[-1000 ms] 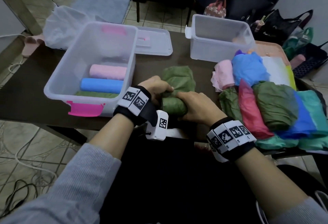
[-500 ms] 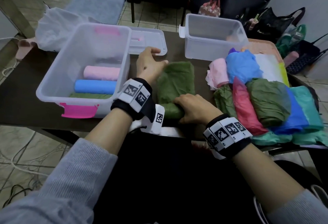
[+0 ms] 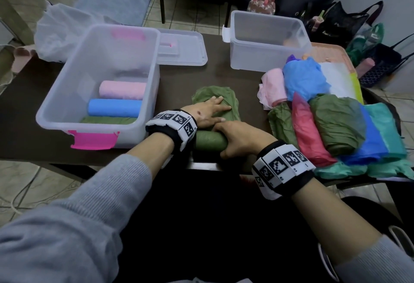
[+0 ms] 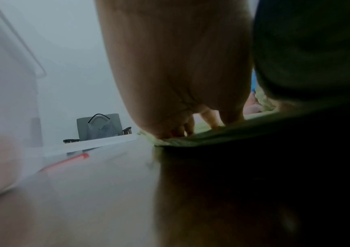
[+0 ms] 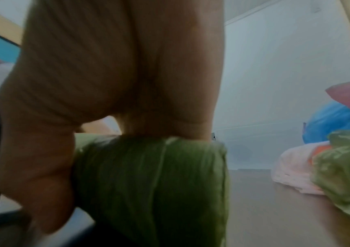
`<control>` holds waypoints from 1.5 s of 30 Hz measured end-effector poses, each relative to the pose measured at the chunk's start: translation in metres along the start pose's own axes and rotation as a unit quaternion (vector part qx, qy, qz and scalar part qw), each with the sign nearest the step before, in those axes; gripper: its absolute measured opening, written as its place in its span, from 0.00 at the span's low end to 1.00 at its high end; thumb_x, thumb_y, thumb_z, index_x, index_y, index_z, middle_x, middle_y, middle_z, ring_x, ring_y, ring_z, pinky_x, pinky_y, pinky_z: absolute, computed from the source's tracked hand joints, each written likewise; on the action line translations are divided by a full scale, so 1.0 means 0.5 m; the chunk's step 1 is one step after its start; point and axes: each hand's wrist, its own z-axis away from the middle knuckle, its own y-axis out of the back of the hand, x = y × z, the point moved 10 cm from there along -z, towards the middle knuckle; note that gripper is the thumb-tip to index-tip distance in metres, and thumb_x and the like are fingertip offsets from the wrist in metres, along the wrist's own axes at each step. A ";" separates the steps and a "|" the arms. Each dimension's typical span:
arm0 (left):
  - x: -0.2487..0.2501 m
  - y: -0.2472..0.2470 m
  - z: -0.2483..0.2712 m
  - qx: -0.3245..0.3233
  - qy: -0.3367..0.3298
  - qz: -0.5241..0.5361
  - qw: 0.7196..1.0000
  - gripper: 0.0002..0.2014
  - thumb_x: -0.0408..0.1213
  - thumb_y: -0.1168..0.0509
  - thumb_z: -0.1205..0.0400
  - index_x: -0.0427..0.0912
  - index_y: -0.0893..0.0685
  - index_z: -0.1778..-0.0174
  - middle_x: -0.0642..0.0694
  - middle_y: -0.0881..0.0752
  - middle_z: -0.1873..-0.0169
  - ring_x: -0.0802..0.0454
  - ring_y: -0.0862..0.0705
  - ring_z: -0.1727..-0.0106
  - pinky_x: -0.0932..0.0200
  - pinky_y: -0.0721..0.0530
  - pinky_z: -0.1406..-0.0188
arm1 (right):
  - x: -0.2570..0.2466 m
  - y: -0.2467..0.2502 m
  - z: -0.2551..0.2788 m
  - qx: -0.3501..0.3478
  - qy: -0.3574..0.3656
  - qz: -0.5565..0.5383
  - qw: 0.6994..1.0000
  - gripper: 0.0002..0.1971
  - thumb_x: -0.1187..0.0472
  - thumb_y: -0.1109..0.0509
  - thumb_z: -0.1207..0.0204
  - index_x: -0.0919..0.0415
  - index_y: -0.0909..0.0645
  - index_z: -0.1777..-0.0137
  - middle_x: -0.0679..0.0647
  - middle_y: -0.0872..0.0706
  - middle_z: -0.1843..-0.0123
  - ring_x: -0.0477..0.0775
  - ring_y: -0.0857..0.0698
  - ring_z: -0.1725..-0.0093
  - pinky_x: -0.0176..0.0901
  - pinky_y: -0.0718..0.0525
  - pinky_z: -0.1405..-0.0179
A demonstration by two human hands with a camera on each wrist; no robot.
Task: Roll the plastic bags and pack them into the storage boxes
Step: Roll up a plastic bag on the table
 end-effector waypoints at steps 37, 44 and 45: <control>0.002 0.068 0.141 0.161 0.088 0.102 0.978 0.11 0.35 0.33 0.20 0.44 0.13 0.42 0.42 0.13 0.44 0.47 0.16 0.41 0.60 0.21 0.42 | 0.071 0.034 -0.029 0.066 -0.026 -0.131 0.989 0.23 0.46 0.26 0.29 0.56 0.19 0.36 0.48 0.21 0.58 0.55 0.24 0.48 0.33 0.31 0.56; -0.018 0.030 0.125 0.092 0.079 0.066 0.990 0.30 0.38 0.23 0.30 0.44 0.22 0.31 0.39 0.18 0.37 0.44 0.21 0.36 0.56 0.24 0.40 | 0.025 0.080 0.016 0.245 -0.060 -0.015 0.967 0.11 0.53 0.32 0.23 0.60 0.19 0.47 0.57 0.19 0.46 0.58 0.25 0.40 0.51 0.26 0.45; -0.020 0.031 0.120 0.093 0.077 0.065 0.991 0.29 0.38 0.24 0.29 0.44 0.22 0.31 0.39 0.18 0.37 0.44 0.21 0.36 0.56 0.24 0.40 | 0.010 0.076 0.024 0.260 -0.056 -0.001 0.964 0.10 0.57 0.35 0.20 0.62 0.19 0.45 0.58 0.20 0.45 0.60 0.25 0.40 0.52 0.25 0.46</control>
